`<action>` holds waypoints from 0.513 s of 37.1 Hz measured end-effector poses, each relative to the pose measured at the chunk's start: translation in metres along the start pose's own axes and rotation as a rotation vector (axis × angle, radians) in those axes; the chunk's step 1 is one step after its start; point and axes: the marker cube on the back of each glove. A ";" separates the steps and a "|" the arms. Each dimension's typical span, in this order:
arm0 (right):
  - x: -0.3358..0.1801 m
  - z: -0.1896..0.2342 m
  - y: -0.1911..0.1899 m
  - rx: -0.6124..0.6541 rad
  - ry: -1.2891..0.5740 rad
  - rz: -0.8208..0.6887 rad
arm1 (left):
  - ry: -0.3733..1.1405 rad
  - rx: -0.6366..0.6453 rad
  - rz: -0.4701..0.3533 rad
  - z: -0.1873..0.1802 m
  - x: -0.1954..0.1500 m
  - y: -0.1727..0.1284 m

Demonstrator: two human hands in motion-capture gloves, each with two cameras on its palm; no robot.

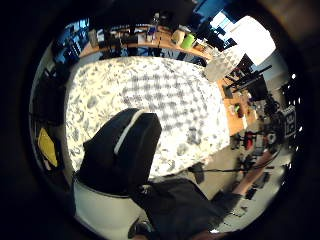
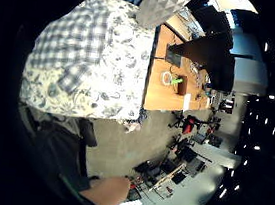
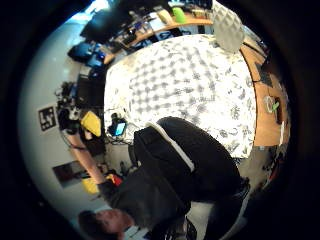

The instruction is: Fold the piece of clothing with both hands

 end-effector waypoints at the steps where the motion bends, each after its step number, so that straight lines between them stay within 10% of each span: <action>1: 0.000 0.000 0.000 -0.001 0.000 0.000 | -0.006 0.001 0.003 0.001 0.001 -0.001; 19: 0.007 0.000 0.011 -0.022 0.012 0.025 | 0.019 -0.074 -0.011 0.002 0.003 0.011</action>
